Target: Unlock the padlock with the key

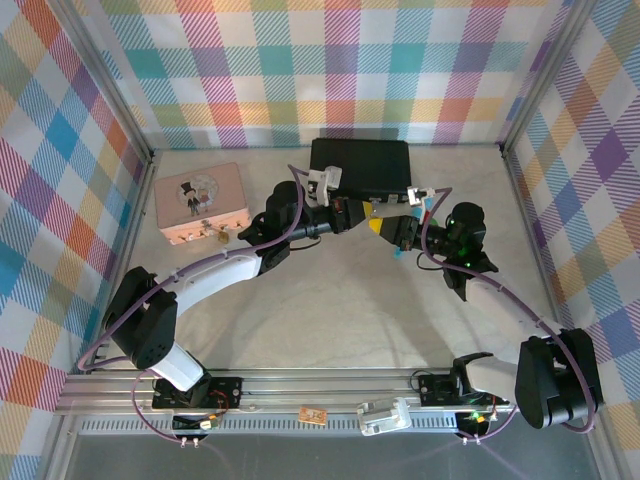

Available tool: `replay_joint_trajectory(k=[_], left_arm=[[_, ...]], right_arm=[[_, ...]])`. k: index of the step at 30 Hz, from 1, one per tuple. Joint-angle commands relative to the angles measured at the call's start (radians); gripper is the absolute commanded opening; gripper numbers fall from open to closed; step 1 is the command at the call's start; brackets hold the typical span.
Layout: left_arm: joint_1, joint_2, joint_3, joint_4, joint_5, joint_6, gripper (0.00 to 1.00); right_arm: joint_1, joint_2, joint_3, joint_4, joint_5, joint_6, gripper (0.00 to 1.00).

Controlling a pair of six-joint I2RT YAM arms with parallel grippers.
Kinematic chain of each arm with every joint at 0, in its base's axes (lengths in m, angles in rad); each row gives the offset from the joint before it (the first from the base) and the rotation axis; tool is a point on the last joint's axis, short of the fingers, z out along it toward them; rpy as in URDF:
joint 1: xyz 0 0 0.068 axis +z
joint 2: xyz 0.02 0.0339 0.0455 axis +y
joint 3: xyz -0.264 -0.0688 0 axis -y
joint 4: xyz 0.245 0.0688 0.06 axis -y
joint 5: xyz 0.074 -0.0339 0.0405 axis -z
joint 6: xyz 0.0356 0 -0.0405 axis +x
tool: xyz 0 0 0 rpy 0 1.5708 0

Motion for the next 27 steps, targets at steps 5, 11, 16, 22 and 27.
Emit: replay_joint_trajectory(k=[5,11,16,22,27], left_arm=[[0.066,-0.069,-0.086,0.035,-0.131,-0.065,0.73],[0.220,-0.172,-0.182,-0.200,-0.282,-0.039,0.74],[0.345,-0.254,-0.228,-0.470,-0.438,0.072,0.74],[0.487,-0.270,-0.271,-0.635,-0.568,0.126,0.77],[0.557,-0.217,-0.304,-0.633,-0.623,0.129,0.76]], right_arm=[[-0.003,-0.019,0.025,-0.162,0.020,-0.116,0.00],[0.003,-0.015,0.066,-0.434,0.130,-0.250,0.00],[0.031,0.024,0.094,-0.573,0.233,-0.311,0.00],[0.055,0.082,0.133,-0.649,0.281,-0.347,0.00],[0.062,0.094,0.147,-0.649,0.279,-0.344,0.00]])
